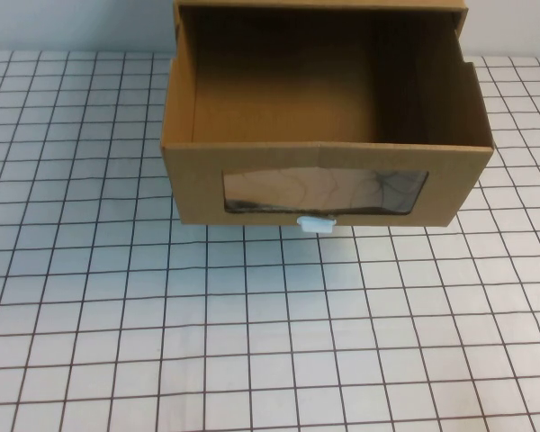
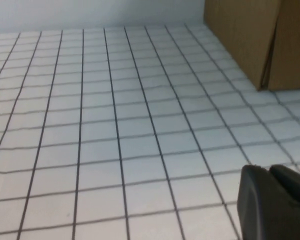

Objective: Close the shoe box

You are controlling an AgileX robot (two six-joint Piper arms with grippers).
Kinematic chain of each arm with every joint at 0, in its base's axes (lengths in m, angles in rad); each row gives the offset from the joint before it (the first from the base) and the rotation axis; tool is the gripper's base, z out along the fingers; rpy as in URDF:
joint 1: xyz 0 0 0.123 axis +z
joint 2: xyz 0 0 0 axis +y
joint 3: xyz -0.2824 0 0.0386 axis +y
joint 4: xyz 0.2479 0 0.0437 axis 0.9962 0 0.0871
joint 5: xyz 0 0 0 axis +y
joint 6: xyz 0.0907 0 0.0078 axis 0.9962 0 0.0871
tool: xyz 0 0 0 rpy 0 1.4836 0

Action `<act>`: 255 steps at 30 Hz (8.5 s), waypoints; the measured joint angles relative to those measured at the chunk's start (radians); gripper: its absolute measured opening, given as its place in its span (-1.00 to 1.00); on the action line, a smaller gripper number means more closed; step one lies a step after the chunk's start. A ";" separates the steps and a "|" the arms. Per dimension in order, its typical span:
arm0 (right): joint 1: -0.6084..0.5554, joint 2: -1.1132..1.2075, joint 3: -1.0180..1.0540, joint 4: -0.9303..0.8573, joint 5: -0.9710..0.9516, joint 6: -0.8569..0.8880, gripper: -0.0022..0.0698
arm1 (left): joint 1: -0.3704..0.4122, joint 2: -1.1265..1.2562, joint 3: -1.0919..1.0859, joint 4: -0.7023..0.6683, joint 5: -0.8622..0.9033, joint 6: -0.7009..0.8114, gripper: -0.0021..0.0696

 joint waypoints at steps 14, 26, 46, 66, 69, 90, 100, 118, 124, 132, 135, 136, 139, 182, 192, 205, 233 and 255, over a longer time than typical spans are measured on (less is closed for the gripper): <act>0.000 0.000 0.000 0.008 -0.572 0.000 -0.98 | 0.000 0.000 0.000 -0.427 -0.502 -0.010 -0.96; 0.000 0.000 -0.021 0.014 -0.855 0.011 -0.98 | 0.000 0.000 -0.009 -0.413 -0.800 -0.213 -0.96; 0.000 0.505 -1.039 -0.114 0.083 0.275 -0.98 | 0.000 0.446 -0.905 0.030 -0.120 -0.280 -0.96; 0.000 1.081 -1.095 0.160 0.446 0.096 -0.98 | 0.000 0.860 -1.055 -0.079 0.052 -0.244 -0.96; 0.000 1.138 -1.105 0.321 0.448 -0.106 -0.98 | 0.000 0.918 -1.081 -0.107 0.080 -0.145 -0.96; 0.294 1.269 -1.207 0.659 0.725 -0.962 -0.98 | -0.135 2.000 -2.260 -0.559 0.836 0.229 -0.96; 0.367 1.366 -1.207 0.621 0.760 -0.966 -0.98 | -0.184 2.239 -2.529 -0.561 0.887 0.120 -0.96; 0.294 1.706 -1.539 0.596 0.624 -0.945 -0.98 | -0.184 2.239 -2.540 -0.555 0.912 0.120 -0.96; 0.261 1.831 -1.702 0.627 0.646 -0.945 -0.98 | -0.184 2.239 -2.540 -0.555 0.914 0.122 -0.96; 0.242 1.896 -1.773 0.629 0.643 -0.914 -0.98 | -0.184 2.239 -2.540 -0.555 0.916 0.124 -0.96; 0.234 1.896 -1.773 0.634 0.635 -0.899 -0.98 | -0.184 2.239 -2.540 -0.555 0.920 0.124 -0.96; 0.232 1.896 -1.775 0.634 0.633 -0.897 -0.98 | -0.184 2.239 -2.540 -0.555 0.920 0.124 -0.96; 0.228 1.896 -1.775 0.636 0.633 -0.890 -0.98 | -0.184 2.239 -2.540 -0.555 0.920 0.124 -0.96; 0.218 0.646 -0.917 0.233 0.403 -0.260 -0.98 | -0.184 1.036 -1.615 -0.231 0.820 0.159 -0.96; 0.218 0.268 -0.550 0.211 0.294 -0.258 -0.98 | -0.184 0.586 -0.875 -0.218 0.466 0.168 -0.96; 0.218 0.052 -0.315 0.163 0.266 -0.260 -0.98 | -0.184 0.237 -0.442 -0.232 0.161 0.160 -0.96; 0.218 0.050 -0.309 0.179 0.310 -0.260 -0.98 | -0.184 0.200 -0.358 -0.130 0.086 0.160 -0.96; 0.218 0.050 -0.309 0.214 0.314 -0.260 -0.98 | -0.054 0.003 0.001 0.261 0.068 -0.279 -0.96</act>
